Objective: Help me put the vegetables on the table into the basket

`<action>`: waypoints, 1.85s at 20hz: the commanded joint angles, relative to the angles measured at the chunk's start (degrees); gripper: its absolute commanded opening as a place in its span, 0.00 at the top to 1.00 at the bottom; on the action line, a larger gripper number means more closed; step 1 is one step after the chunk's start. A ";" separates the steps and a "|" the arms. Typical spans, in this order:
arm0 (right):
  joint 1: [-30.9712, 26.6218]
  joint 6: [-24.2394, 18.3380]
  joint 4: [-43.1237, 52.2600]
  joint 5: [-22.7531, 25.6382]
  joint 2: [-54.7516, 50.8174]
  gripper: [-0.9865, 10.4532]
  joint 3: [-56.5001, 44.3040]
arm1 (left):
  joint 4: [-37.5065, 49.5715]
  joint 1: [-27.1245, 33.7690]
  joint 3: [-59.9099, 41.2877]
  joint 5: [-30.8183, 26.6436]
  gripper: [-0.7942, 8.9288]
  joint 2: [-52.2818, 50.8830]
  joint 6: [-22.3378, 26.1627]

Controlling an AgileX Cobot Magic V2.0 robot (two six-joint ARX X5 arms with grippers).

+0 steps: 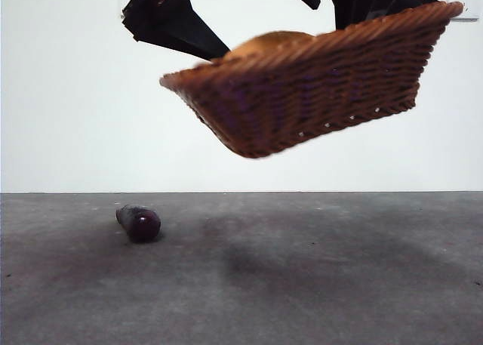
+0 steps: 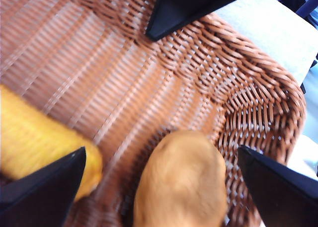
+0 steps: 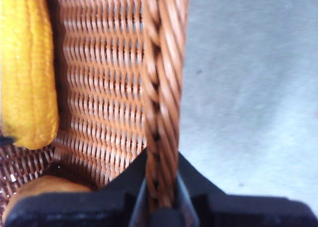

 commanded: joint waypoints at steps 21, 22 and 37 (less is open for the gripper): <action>-11.74 -4.17 -0.90 2.16 0.55 0.93 -0.37 | -2.43 31.67 -0.31 -2.34 0.27 15.30 -5.95; -11.74 -4.44 -1.16 2.16 0.55 0.93 -0.37 | -1.64 32.06 -0.11 -2.29 0.27 17.05 -6.80; -11.74 -6.14 -2.10 2.14 0.55 0.93 -0.37 | -6.95 32.17 12.24 -1.88 0.28 32.20 -10.43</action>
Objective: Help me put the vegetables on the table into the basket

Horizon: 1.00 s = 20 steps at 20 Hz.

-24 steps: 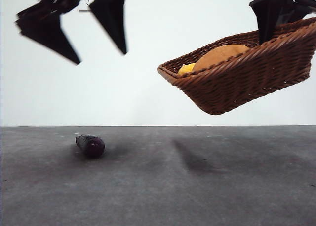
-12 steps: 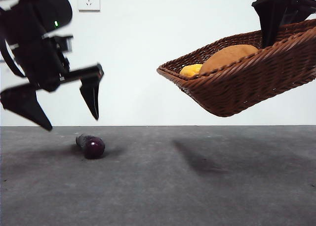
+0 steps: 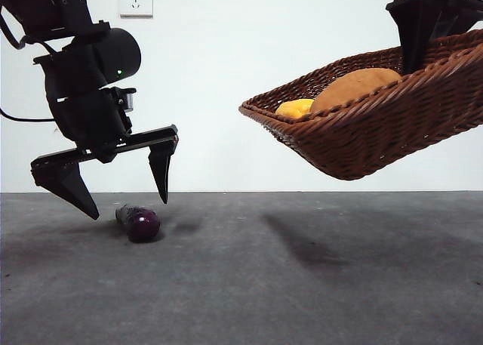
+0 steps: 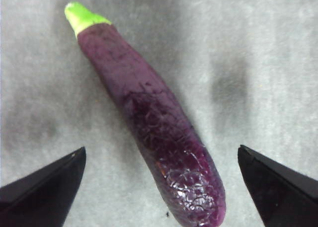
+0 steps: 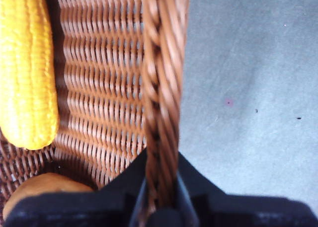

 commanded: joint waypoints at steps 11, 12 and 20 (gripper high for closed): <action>-0.02 -0.90 -2.01 -0.61 0.37 0.93 -0.37 | -1.05 0.07 -0.04 0.92 0.37 0.87 -2.03; -0.02 -0.90 -2.08 -0.63 0.37 0.93 -0.37 | -1.42 0.04 -0.04 0.90 0.37 0.87 -1.84; 0.04 -0.96 -2.12 -0.66 0.37 0.93 -0.37 | -2.71 -0.31 -0.04 1.92 0.50 3.39 -1.60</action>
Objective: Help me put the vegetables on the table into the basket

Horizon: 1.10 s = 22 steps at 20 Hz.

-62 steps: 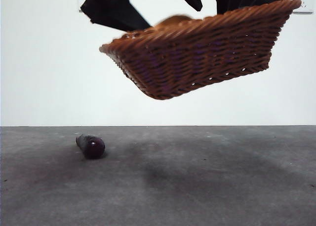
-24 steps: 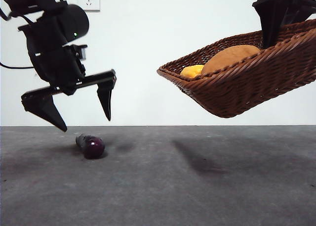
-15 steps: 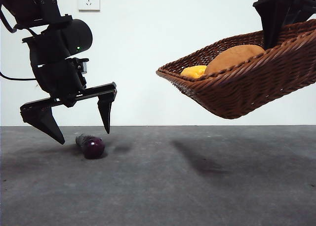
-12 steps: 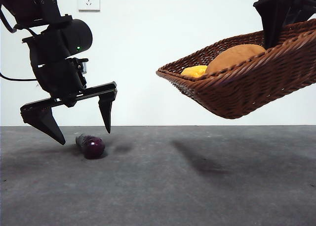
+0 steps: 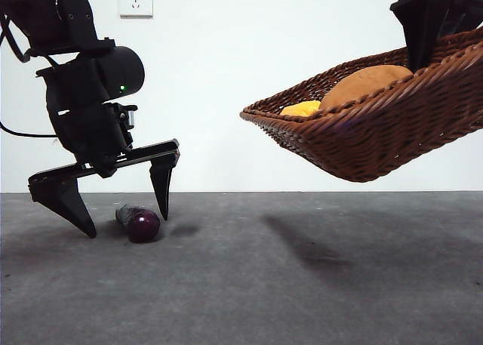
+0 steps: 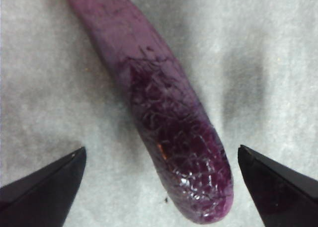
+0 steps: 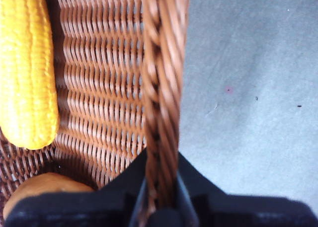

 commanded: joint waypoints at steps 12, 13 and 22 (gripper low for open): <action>0.04 0.31 0.55 -0.63 0.35 0.93 -0.37 | -4.33 -2.73 5.46 9.11 0.93 -5.97 9.70; 0.04 0.98 0.66 -0.63 0.35 0.93 -0.37 | -5.25 -4.02 5.46 8.31 0.93 -8.70 11.52; 0.61 3.37 4.96 -12.63 0.35 0.93 -0.37 | -8.72 -22.86 5.44 4.02 0.93 -25.86 16.31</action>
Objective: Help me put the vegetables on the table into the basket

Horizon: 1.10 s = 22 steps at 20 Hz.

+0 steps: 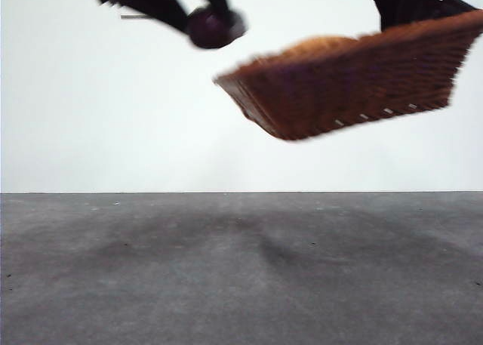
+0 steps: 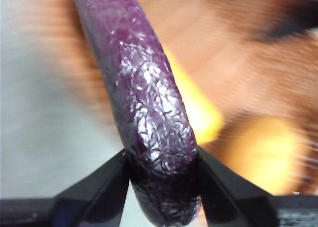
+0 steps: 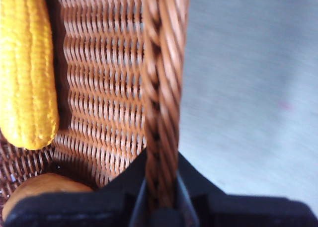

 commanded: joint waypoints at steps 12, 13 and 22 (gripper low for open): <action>10.16 3.32 3.82 -1.16 0.35 0.93 -0.37 | 2.62 -4.98 -0.20 -1.57 0.43 1.40 -6.99; 10.19 3.39 3.63 -1.18 0.35 0.93 -0.37 | 3.26 -4.98 -0.20 -2.95 0.33 1.40 -7.08; 7.50 3.37 2.69 4.17 1.03 0.93 -0.37 | -9.92 -3.69 -0.13 -2.86 0.68 -9.05 4.26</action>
